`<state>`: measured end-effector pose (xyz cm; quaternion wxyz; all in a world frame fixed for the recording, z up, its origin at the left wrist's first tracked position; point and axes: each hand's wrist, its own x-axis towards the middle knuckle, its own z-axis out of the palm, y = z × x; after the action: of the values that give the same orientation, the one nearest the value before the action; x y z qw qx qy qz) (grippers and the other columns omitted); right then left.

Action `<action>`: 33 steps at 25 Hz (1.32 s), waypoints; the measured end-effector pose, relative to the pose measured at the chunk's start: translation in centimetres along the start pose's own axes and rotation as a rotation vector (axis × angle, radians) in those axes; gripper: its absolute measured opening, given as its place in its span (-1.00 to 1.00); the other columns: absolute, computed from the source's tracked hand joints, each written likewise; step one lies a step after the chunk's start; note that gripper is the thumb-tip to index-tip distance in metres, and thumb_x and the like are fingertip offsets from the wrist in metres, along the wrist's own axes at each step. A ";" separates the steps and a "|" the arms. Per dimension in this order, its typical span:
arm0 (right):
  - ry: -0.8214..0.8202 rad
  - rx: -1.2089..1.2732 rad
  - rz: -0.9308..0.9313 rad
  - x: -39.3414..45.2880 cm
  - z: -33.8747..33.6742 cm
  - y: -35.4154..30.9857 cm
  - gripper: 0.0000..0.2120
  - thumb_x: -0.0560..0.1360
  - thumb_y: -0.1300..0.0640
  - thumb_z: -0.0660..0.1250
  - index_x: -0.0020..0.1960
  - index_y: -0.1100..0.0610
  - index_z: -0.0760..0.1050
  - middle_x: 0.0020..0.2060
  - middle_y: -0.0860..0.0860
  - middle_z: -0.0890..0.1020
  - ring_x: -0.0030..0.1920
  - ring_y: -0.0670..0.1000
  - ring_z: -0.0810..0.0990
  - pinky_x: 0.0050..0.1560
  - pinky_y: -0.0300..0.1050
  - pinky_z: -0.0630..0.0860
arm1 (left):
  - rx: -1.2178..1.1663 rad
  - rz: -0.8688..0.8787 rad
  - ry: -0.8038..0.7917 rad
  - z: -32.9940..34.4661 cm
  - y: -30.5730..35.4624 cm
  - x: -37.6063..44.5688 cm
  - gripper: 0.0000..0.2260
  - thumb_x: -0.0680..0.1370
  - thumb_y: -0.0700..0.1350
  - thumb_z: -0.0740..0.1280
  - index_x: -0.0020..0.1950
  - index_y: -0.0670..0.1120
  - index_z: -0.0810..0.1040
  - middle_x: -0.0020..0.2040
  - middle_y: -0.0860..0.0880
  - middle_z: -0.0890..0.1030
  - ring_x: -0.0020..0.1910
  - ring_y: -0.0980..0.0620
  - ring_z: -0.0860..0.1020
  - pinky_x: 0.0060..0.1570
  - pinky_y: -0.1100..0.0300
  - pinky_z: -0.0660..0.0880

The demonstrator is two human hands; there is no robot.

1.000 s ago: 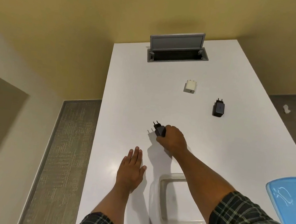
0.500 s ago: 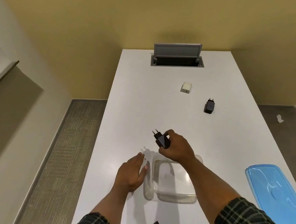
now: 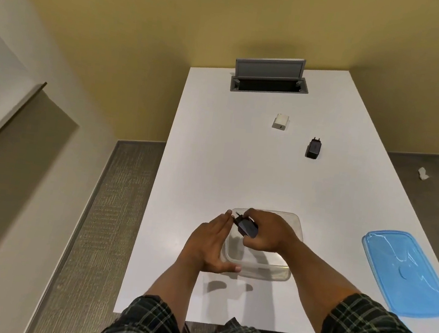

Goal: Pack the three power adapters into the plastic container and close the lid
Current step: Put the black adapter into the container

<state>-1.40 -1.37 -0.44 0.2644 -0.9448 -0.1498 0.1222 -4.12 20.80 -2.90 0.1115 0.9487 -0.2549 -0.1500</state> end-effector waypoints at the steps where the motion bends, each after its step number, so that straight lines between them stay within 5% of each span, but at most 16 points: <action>1: -0.017 -0.020 0.023 -0.2 0.4 0.1 -0.61 0.21 -0.15 0.37 0.00 -0.11 0.42 -0.24 -0.14 0.62 -0.26 -0.05 0.58 -0.29 -0.09 0.54 | 0.010 -0.015 -0.016 0.0 0.2 0.1 0.21 0.30 0.62 0.21 0.68 -0.06 -0.15 0.69 0.00 -0.16 0.68 0.04 -0.01 0.53 0.00 0.27; 7: -0.075 -0.019 0.145 1.8 3.0 -0.1 -0.59 0.25 -0.11 0.39 0.01 0.05 0.42 -0.23 -0.03 0.64 -0.24 0.06 0.60 -0.31 -0.07 0.54 | 0.059 -0.075 -0.072 -0.9 -1.1 1.5 0.18 0.36 0.55 0.28 0.68 -0.11 -0.16 0.69 -0.02 -0.18 0.68 0.05 0.00 0.52 0.01 0.28; 12: -0.142 0.008 0.229 1.7 4.2 -0.8 -0.66 0.31 0.04 0.40 -0.01 0.09 0.37 -0.23 -0.02 0.54 -0.25 0.04 0.52 -0.42 -0.18 0.27 | 0.074 -0.066 -0.068 -1.3 -0.2 2.2 0.08 0.40 0.43 0.36 0.69 -0.11 -0.03 0.70 -0.03 -0.08 0.67 0.01 0.04 0.53 0.00 0.25; 16: -0.138 -0.003 0.290 2.4 3.9 -0.6 -0.57 0.36 0.11 0.39 0.19 0.16 0.42 -0.13 0.06 0.65 -0.14 0.11 0.63 -0.29 -0.12 0.40 | 0.073 -0.055 -0.016 -2.4 0.5 3.5 0.07 0.37 0.43 0.40 0.67 -0.12 0.08 0.70 -0.04 -0.03 0.66 -0.01 0.09 0.51 0.00 0.29; 22: -0.187 -0.046 0.359 1.9 5.1 -0.6 -0.32 0.41 0.06 0.42 0.45 0.19 0.24 0.02 0.09 0.65 0.01 0.12 0.66 -0.13 -0.09 0.54 | 0.028 -0.064 -0.013 -2.0 1.1 3.2 0.08 0.30 0.47 0.42 0.63 -0.10 0.17 0.70 -0.03 -0.03 0.60 -0.02 0.25 0.42 -0.01 0.38; 27: -0.200 -0.015 0.363 1.9 5.5 -0.7 -0.35 0.40 0.08 0.42 0.39 0.20 0.25 -0.04 0.08 0.66 -0.04 0.12 0.66 -0.17 -0.06 0.55 | 0.012 -0.046 0.016 -1.9 1.0 3.0 0.08 0.26 0.48 0.45 0.60 -0.08 0.24 0.69 -0.01 0.03 0.62 0.00 0.22 0.40 -0.01 0.39; 33: -0.256 0.066 0.311 1.7 6.4 -0.1 -0.45 0.51 0.07 0.32 0.41 0.21 0.24 0.05 0.12 0.67 0.03 0.15 0.65 0.05 0.07 0.61 | 0.012 -0.062 -0.023 -1.3 0.9 2.5 0.06 0.23 0.48 0.47 0.55 -0.08 0.29 0.69 -0.02 0.04 0.57 -0.04 0.29 0.38 -0.02 0.40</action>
<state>-1.81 2.32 -5.94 0.2517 -0.9243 -0.0302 0.2854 -2.04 18.95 -2.01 0.0981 0.9551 -0.2274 -0.1627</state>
